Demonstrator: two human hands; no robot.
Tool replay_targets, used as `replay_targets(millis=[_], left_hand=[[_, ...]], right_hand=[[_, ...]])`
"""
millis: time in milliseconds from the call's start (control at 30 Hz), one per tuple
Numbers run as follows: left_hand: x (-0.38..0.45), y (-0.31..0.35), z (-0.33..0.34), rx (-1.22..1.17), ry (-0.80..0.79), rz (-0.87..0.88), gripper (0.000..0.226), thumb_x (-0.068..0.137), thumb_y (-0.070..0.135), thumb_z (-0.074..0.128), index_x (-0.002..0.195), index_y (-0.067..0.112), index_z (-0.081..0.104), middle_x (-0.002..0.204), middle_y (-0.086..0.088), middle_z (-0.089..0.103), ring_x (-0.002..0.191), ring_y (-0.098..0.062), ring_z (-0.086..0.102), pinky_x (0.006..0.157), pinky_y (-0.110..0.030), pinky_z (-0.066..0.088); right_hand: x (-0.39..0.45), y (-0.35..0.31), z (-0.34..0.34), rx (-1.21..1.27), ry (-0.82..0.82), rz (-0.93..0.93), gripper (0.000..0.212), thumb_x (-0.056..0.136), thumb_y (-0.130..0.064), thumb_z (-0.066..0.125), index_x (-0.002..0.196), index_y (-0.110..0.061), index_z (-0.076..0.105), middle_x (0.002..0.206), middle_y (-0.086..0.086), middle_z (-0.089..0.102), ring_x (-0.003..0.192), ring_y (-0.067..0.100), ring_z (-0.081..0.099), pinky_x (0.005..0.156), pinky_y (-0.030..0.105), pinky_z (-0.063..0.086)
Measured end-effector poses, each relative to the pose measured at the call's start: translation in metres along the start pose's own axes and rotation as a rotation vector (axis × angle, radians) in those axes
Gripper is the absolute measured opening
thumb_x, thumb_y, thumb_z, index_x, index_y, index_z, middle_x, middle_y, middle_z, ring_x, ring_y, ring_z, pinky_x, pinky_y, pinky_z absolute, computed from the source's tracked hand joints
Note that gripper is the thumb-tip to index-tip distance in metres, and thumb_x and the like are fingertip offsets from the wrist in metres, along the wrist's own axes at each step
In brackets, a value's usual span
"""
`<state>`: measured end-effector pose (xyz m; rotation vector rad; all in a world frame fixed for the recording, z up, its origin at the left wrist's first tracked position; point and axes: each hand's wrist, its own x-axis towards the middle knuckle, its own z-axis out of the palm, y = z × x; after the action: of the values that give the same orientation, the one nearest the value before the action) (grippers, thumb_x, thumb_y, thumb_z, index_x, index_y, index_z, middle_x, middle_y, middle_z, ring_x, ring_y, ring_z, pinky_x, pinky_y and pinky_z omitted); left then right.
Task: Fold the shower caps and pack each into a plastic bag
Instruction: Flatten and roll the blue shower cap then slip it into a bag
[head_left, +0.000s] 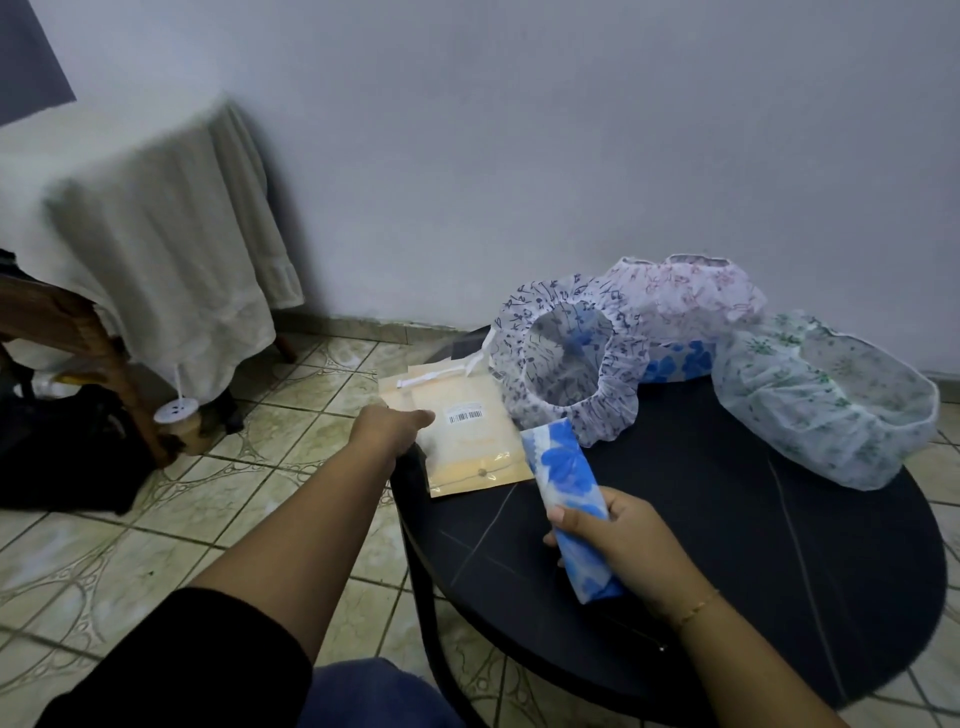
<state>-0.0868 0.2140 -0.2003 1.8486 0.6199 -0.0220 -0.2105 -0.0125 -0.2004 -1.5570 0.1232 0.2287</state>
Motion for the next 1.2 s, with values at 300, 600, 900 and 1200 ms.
replay_targets(millis=[300, 600, 900, 1200], left_hand=[[-0.018, -0.007, -0.004, 0.050, -0.047, -0.041, 0.036, 0.082, 0.033, 0.072, 0.087, 0.000, 0.058, 0.076, -0.009, 0.054, 0.062, -0.019, 0.047, 0.054, -0.028, 0.035], [-0.033, -0.016, -0.006, 0.005, -0.080, -0.089, 0.023, 0.084, 0.020, 0.070, 0.082, 0.000, 0.059, 0.070, -0.009, 0.057, 0.047, -0.016, 0.031, 0.045, -0.024, 0.026], [-0.058, -0.020, 0.000, -0.367, -0.008, 0.014, 0.004, 0.086, 0.005, 0.056, 0.082, 0.004, 0.057, 0.068, -0.010, 0.055, 0.049, -0.022, 0.046, 0.038, -0.020, 0.034], [-0.105, -0.016, 0.007, -0.703, -0.030, 0.250, 0.014, 0.095, 0.009, 0.043, 0.087, 0.020, 0.042, 0.099, 0.001, 0.073, 0.073, -0.016, 0.066, 0.050, -0.024, 0.038]], right_hand=[[-0.007, 0.004, -0.004, 0.017, 0.002, -0.015, 0.011, 0.081, -0.010, 0.070, 0.090, -0.006, 0.066, 0.076, 0.014, 0.070, 0.057, 0.011, 0.066, 0.051, 0.022, 0.051], [-0.012, 0.011, -0.006, -0.008, 0.030, -0.050, 0.016, 0.081, -0.012, 0.071, 0.093, -0.004, 0.066, 0.077, 0.012, 0.072, 0.062, 0.013, 0.068, 0.058, 0.024, 0.053], [-0.021, 0.014, -0.018, 0.123, 0.085, -0.042, 0.016, 0.083, -0.009, 0.067, 0.097, -0.002, 0.063, 0.080, 0.019, 0.068, 0.061, 0.018, 0.065, 0.054, 0.025, 0.052], [-0.026, 0.021, -0.042, 0.162, 0.144, -0.019, 0.017, 0.083, -0.013, 0.068, 0.097, -0.003, 0.063, 0.084, 0.022, 0.069, 0.065, 0.025, 0.064, 0.066, 0.035, 0.054]])
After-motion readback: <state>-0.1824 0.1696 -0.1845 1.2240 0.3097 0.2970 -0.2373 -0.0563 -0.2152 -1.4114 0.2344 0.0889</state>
